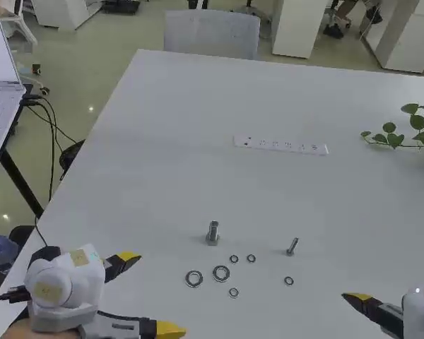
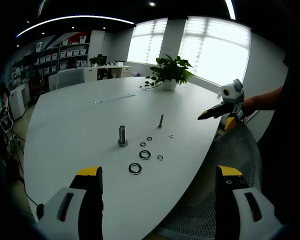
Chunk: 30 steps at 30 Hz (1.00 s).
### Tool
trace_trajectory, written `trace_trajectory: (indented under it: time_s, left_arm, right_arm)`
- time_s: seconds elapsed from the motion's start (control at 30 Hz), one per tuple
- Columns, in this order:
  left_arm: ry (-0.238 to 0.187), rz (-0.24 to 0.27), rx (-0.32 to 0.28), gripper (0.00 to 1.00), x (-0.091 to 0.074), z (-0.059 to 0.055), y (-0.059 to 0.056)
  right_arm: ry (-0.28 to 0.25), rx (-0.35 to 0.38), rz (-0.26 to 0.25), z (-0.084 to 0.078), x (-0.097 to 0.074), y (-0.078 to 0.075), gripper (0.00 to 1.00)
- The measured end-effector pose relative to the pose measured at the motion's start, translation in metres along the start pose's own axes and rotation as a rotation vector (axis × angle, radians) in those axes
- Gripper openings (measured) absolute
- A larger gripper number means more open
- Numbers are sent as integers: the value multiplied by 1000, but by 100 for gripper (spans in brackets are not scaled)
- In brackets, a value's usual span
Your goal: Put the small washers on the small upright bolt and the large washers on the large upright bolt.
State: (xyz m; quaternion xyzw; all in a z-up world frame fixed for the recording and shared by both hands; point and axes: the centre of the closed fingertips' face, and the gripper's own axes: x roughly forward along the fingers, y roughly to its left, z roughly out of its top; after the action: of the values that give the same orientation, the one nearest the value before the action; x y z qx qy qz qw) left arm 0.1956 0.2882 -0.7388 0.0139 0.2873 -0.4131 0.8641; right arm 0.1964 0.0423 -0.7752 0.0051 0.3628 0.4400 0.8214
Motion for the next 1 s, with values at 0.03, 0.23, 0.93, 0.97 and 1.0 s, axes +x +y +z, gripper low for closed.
trace_trajectory:
  time_s: [0.03,0.23,0.93,0.97,1.0]
  left_arm:
    - [2,2,6,93,0,0,0]
    - [-4,5,7,93,1,4,0]
    - [-1,16,7,93,4,7,-5]
    - [-3,15,8,93,4,7,-6]
    - [-5,16,9,93,5,8,-6]
  right_arm:
    - [2,-3,0,0,0,-1,97]
    - [-1,-4,1,1,0,-2,97]
    - [17,-90,55,30,15,8,96]
    - [18,-100,58,33,16,9,96]
    - [20,-111,59,36,17,10,95]
